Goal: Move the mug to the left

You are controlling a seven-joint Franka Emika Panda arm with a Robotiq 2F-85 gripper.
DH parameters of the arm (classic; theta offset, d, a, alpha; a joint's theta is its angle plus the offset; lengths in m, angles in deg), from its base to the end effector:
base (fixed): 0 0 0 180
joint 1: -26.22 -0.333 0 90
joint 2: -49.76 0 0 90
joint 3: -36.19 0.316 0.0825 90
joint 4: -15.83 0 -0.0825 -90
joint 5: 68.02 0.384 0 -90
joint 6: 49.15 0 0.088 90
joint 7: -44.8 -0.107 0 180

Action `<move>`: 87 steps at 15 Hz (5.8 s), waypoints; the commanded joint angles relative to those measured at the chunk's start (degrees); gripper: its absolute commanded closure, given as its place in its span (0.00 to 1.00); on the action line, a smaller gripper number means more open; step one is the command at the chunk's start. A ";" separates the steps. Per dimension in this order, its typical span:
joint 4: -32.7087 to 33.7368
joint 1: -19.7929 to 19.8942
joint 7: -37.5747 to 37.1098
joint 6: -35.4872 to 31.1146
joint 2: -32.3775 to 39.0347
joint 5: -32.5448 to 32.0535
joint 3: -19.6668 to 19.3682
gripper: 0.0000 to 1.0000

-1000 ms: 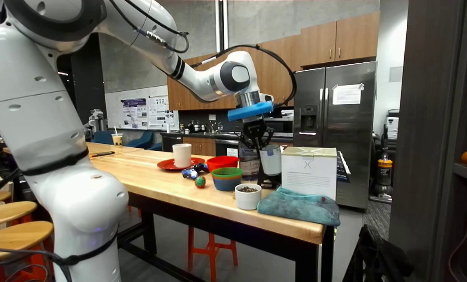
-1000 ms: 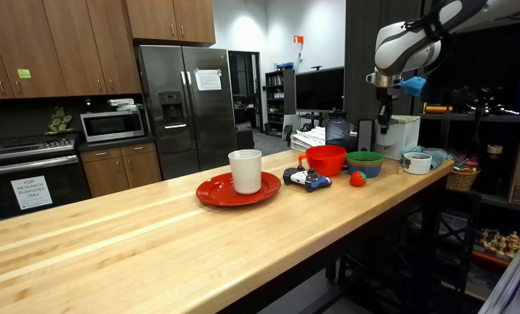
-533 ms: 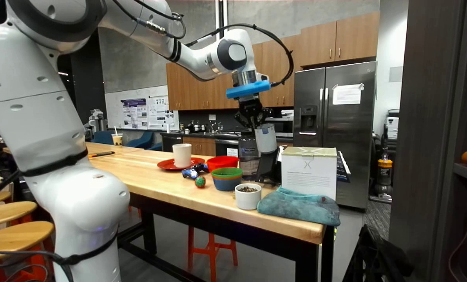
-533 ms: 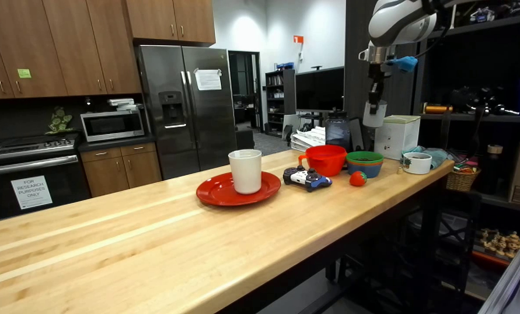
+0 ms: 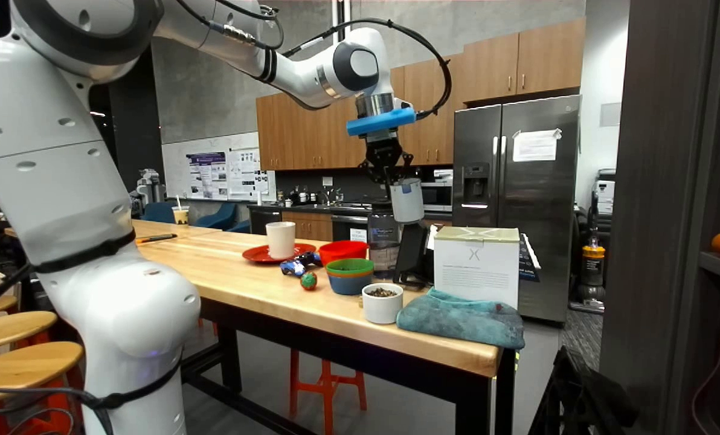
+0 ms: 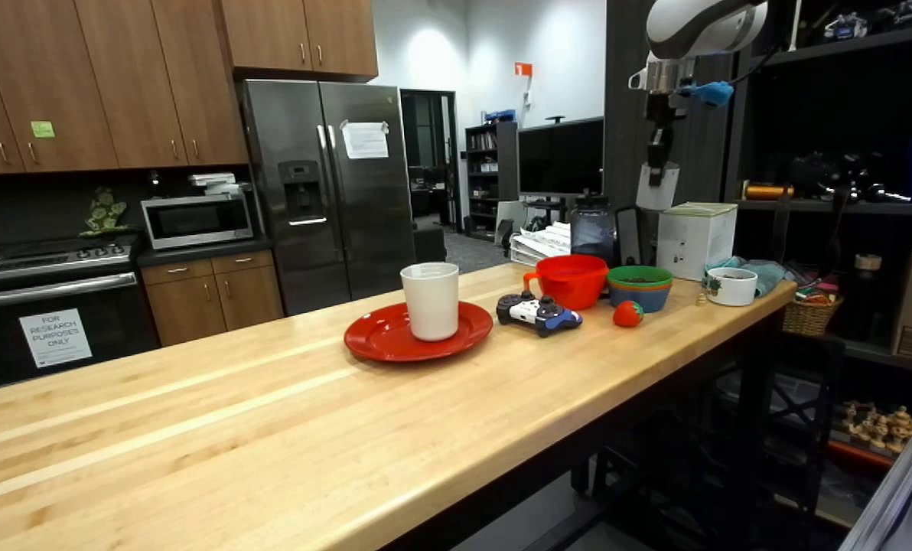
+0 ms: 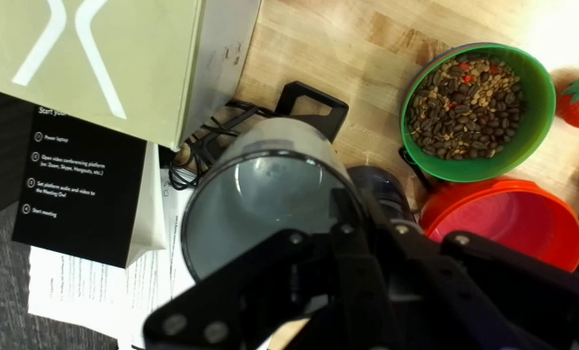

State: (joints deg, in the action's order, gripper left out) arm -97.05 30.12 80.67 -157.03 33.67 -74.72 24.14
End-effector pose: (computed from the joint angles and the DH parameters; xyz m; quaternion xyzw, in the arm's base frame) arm 0.4670 -0.1548 0.6046 0.9777 0.1858 0.0724 0.0661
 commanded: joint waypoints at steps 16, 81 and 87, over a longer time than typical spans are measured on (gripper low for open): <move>10.92 -5.87 15.36 25.57 2.24 16.26 5.15 0.98; -30.13 -18.19 37.44 -9.78 -8.76 17.23 16.59 0.98; -31.26 -18.39 36.31 -17.33 -8.90 16.25 16.10 0.98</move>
State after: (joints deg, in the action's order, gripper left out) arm -126.68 11.63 117.73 -170.88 25.46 -57.52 40.73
